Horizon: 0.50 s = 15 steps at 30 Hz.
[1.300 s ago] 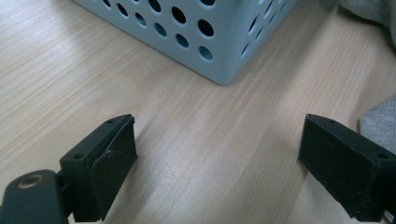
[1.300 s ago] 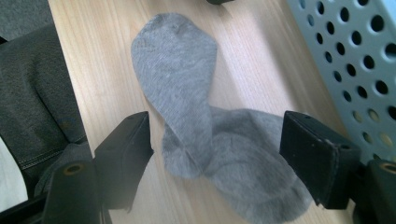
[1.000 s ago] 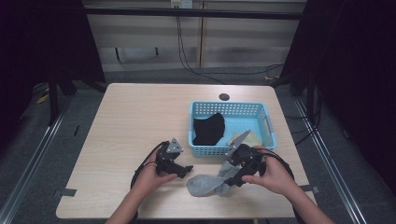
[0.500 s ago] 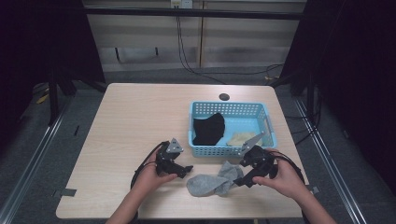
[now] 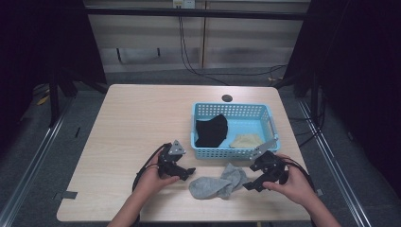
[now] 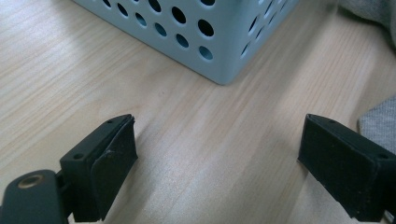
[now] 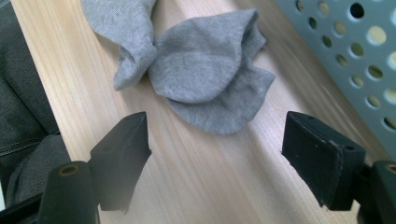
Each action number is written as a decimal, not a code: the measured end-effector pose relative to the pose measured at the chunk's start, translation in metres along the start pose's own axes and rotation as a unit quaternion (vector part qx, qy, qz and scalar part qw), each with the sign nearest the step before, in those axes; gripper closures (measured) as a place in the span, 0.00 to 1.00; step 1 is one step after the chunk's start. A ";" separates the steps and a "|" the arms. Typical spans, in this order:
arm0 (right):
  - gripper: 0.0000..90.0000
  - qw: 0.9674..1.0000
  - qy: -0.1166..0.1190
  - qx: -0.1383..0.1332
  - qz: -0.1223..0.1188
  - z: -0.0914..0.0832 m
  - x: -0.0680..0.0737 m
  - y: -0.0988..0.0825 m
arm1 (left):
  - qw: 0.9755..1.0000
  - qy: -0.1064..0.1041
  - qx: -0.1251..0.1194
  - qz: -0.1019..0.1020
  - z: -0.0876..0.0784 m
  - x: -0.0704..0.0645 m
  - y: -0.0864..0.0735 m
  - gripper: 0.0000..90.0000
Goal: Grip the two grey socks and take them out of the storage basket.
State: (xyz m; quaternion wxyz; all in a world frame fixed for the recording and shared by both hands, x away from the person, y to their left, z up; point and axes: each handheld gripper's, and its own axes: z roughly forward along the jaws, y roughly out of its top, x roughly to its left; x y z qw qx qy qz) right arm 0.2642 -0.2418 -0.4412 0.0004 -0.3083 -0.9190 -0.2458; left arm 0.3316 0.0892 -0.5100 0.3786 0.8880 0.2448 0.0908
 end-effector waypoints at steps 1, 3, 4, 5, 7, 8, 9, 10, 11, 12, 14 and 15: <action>0.25 1.000 -0.001 -0.002 0.000 0.000 0.000 -0.001 | 1.000 0.001 0.000 0.001 0.000 0.000 0.000 0.12; 0.25 1.000 -0.005 -0.004 0.002 0.000 -0.001 -0.004 | 1.000 0.001 0.000 0.001 0.000 0.000 0.000 0.12; 0.25 1.000 -0.006 -0.006 0.003 0.001 -0.002 -0.006 | 1.000 0.000 0.000 0.001 0.000 0.000 0.000 0.12; 0.25 1.000 -0.007 -0.007 0.002 0.001 -0.003 -0.008 | 1.000 0.001 0.000 0.001 0.000 0.000 0.000 0.12; 0.25 1.000 -0.009 -0.010 0.005 0.002 -0.005 -0.011 | 1.000 0.000 0.000 0.000 0.000 0.000 0.000 0.12; 0.25 1.000 -0.009 -0.010 0.006 0.003 -0.006 -0.013 | 1.000 0.001 0.000 0.001 0.000 0.000 0.000 0.12; 0.25 1.000 -0.011 -0.011 0.006 0.004 -0.006 -0.015 | 1.000 0.000 0.000 0.000 0.000 0.000 0.000 0.12; 0.25 1.000 -0.011 -0.010 0.013 0.005 -0.006 -0.017 | 1.000 0.000 0.000 0.000 0.000 0.000 0.000 0.12; 0.25 1.000 -0.012 -0.011 0.008 0.006 -0.007 -0.019 | 1.000 0.000 0.000 0.000 0.000 0.000 0.000 0.12; 0.25 1.000 -0.014 -0.010 0.009 0.007 -0.008 -0.020 | 1.000 0.000 0.000 0.000 0.000 0.000 0.000 0.12; 0.25 1.000 -0.019 -0.013 0.008 0.009 -0.009 -0.023 | 1.000 0.001 0.000 0.001 0.000 0.000 0.000 0.12; 0.25 1.000 -0.019 -0.015 0.010 0.010 -0.010 -0.025 | 1.000 0.000 0.000 0.000 0.000 0.000 0.000 0.12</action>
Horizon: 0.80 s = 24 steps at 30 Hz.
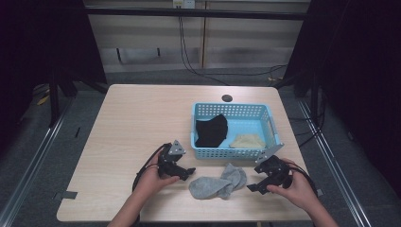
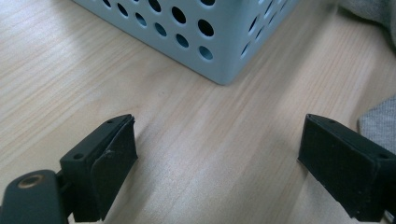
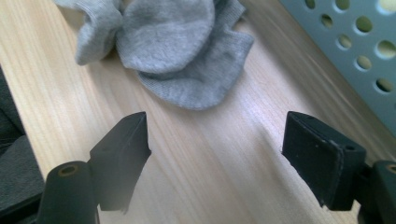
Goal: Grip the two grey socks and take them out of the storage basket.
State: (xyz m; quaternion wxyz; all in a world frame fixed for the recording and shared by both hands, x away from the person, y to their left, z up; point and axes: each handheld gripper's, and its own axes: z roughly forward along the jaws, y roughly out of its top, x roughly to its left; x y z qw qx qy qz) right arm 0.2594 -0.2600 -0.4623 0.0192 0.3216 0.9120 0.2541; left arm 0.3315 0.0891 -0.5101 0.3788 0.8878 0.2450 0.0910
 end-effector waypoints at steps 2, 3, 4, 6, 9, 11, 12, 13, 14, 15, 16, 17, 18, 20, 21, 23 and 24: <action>0.25 1.000 -0.002 -0.006 -0.001 0.001 -0.001 -0.003 | 1.000 0.000 0.000 0.000 0.000 0.000 0.000 0.12; 0.25 1.000 -0.005 -0.006 0.000 0.001 -0.001 -0.004 | 1.000 0.000 0.000 0.000 0.000 0.000 0.000 0.12; 0.25 1.000 -0.006 -0.009 -0.001 0.003 -0.002 -0.005 | 1.000 0.000 0.000 0.001 0.000 0.000 0.000 0.12; 0.25 1.000 -0.008 -0.010 0.000 0.004 -0.003 -0.008 | 1.000 0.000 0.000 0.000 0.000 0.000 0.000 0.12; 0.25 1.000 -0.013 -0.016 0.000 0.006 -0.005 -0.012 | 1.000 0.000 0.000 0.000 0.000 0.000 0.000 0.12; 0.25 1.000 -0.018 -0.025 -0.005 0.008 -0.007 -0.015 | 1.000 0.000 0.000 0.000 0.000 0.000 0.000 0.12; 0.25 0.999 -0.019 -0.028 -0.003 0.009 -0.006 -0.017 | 1.000 0.000 0.000 0.000 0.000 0.000 0.000 0.12; 0.25 0.999 -0.020 -0.034 -0.011 0.010 -0.007 -0.018 | 1.000 0.000 0.000 0.000 0.000 0.000 0.000 0.12; 0.25 0.999 -0.020 -0.034 -0.012 0.011 -0.007 -0.019 | 1.000 0.000 0.000 0.000 0.000 0.000 0.000 0.12; 0.25 0.999 -0.024 -0.033 -0.014 0.013 -0.007 -0.020 | 1.000 0.000 0.000 0.000 0.000 0.000 0.000 0.12; 0.25 0.999 -0.022 -0.035 -0.013 0.015 -0.007 -0.022 | 1.000 0.000 0.000 0.001 0.000 0.000 0.000 0.12; 0.23 0.999 -0.021 -0.034 -0.015 0.016 -0.008 -0.024 | 1.000 0.000 0.000 0.000 0.000 0.000 0.000 0.12; 0.23 0.999 -0.026 -0.040 -0.015 0.017 -0.007 -0.026 | 1.000 0.000 0.000 0.000 0.000 0.000 0.000 0.12; 0.22 0.998 -0.036 -0.055 -0.025 0.018 -0.008 -0.029 | 1.000 0.000 0.000 0.000 0.000 0.000 0.000 0.12; 0.21 0.997 -0.039 -0.063 -0.025 0.018 -0.008 -0.030 | 1.000 0.000 0.000 0.001 0.000 0.000 0.000 0.12; 0.18 0.996 -0.039 -0.084 -0.016 0.021 -0.008 -0.034 | 1.000 0.000 0.000 0.000 0.000 0.000 0.000 0.12; 0.18 0.995 -0.045 -0.085 -0.021 0.021 -0.007 -0.034 | 1.000 0.000 0.000 0.000 0.000 0.000 0.000 0.12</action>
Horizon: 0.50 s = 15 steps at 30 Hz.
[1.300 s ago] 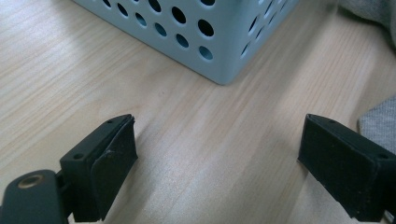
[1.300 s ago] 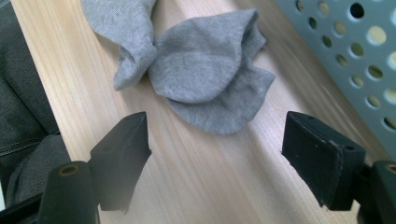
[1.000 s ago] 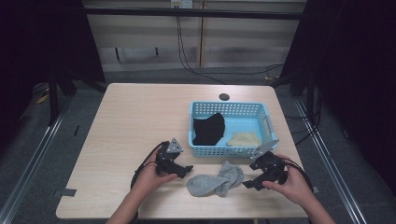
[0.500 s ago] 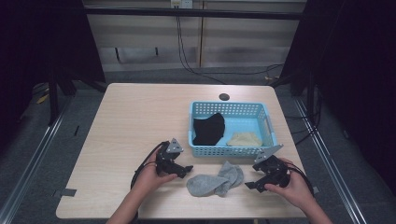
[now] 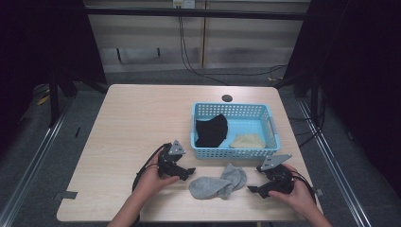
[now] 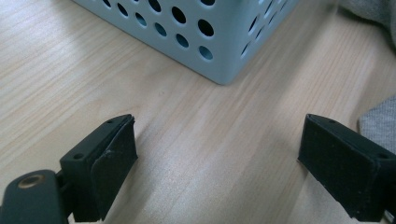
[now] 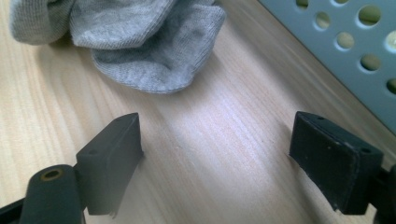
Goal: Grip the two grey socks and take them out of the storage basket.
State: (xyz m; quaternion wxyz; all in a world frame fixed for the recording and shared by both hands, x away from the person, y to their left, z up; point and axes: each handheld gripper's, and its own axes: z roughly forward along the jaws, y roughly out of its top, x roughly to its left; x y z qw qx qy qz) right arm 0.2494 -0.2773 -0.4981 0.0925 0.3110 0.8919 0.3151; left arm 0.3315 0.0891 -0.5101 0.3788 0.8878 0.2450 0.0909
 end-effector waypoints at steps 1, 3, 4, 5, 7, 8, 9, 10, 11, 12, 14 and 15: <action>0.17 1.000 -0.001 -0.006 0.005 0.000 0.001 -0.001 | 1.000 0.000 0.000 0.000 0.000 0.000 0.000 0.12; 0.15 1.000 -0.008 -0.017 0.010 0.001 0.003 -0.003 | 1.000 0.000 0.000 0.000 0.000 0.000 0.000 0.12; 0.15 1.000 -0.008 -0.021 0.009 0.002 0.002 -0.004 | 1.000 0.000 0.000 0.000 0.000 0.000 0.000 0.12; 0.15 1.000 -0.010 -0.026 0.010 0.002 0.002 -0.005 | 1.000 0.000 0.000 0.000 0.000 0.000 0.000 0.12; 0.14 0.999 -0.010 -0.042 0.012 0.003 0.002 -0.008 | 1.000 0.000 0.000 0.000 0.000 0.000 0.000 0.12; 0.14 0.999 -0.010 -0.052 0.011 0.004 0.001 -0.010 | 1.000 0.000 0.000 0.000 0.000 0.000 0.000 0.12; 0.14 0.998 -0.010 -0.064 0.012 0.004 0.001 -0.013 | 1.000 0.000 0.000 0.000 0.000 0.000 0.000 0.12; 0.14 0.997 -0.011 -0.071 0.016 0.005 0.001 -0.014 | 1.000 0.000 0.000 0.000 0.000 0.000 0.000 0.12; 0.14 0.997 -0.011 -0.071 0.015 0.005 0.001 -0.014 | 1.000 0.000 0.000 0.000 0.000 0.000 0.000 0.12; 0.14 0.997 -0.011 -0.071 0.015 0.005 0.001 -0.014 | 1.000 0.000 0.000 0.000 0.000 0.000 0.000 0.12; 0.14 0.997 -0.011 -0.071 0.015 0.005 0.001 -0.014 | 1.000 0.000 0.000 0.000 0.000 0.000 0.000 0.12; 0.14 0.997 -0.012 -0.071 0.015 0.005 0.001 -0.014 | 1.000 0.000 0.000 0.000 0.000 0.000 0.000 0.12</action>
